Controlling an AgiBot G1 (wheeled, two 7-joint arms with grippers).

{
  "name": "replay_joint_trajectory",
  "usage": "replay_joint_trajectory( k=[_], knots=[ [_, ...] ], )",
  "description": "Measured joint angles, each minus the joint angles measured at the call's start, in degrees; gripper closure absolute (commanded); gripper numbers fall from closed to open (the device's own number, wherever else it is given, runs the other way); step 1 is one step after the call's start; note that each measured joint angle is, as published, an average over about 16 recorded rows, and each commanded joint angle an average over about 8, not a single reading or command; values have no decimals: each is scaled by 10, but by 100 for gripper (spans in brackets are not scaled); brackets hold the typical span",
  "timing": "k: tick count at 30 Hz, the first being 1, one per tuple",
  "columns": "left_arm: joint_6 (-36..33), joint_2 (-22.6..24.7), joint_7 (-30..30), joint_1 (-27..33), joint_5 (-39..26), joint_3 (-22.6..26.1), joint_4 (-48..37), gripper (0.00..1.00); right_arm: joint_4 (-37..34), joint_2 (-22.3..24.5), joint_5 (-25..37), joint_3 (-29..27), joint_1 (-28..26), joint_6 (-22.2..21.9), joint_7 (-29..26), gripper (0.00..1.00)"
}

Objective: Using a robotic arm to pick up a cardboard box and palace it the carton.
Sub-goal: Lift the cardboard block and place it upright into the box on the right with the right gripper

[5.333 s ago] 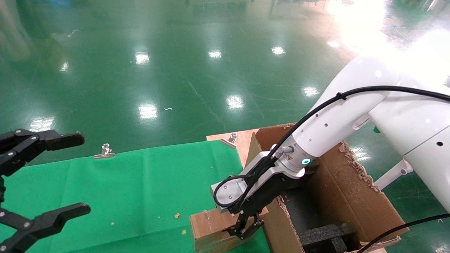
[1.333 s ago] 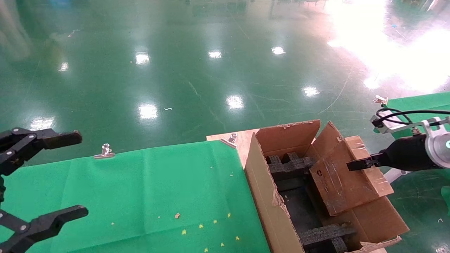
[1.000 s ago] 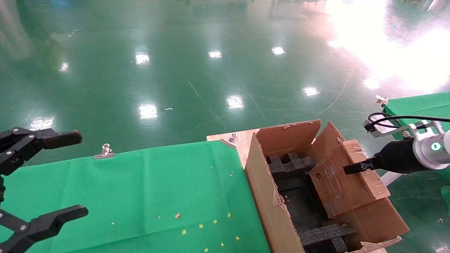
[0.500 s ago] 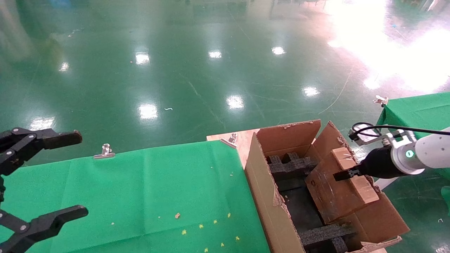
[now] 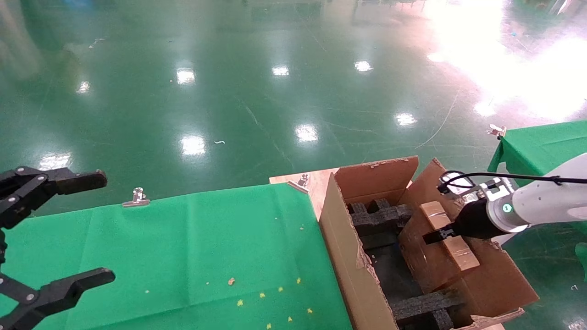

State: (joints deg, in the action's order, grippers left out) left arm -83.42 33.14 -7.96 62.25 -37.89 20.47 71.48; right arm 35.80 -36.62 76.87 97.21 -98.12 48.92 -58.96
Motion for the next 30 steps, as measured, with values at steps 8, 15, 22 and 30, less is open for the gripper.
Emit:
replay_joint_trajectory(
  k=[8, 15, 22, 30],
  knots=[
    [0, 0, 0, 0, 0, 0, 0, 0, -68, -38, -23, -9, 29, 2, 54, 100],
    [0, 0, 0, 0, 0, 0, 0, 0, -118, -64, -41, -17, 48, 8, 96, 98],
    [0, 0, 0, 0, 0, 0, 0, 0, -146, -78, -53, -23, 58, 13, 120, 16],
    [0, 0, 0, 0, 0, 0, 0, 0, -153, -81, -56, -25, 60, 15, 126, 0]
  ],
)
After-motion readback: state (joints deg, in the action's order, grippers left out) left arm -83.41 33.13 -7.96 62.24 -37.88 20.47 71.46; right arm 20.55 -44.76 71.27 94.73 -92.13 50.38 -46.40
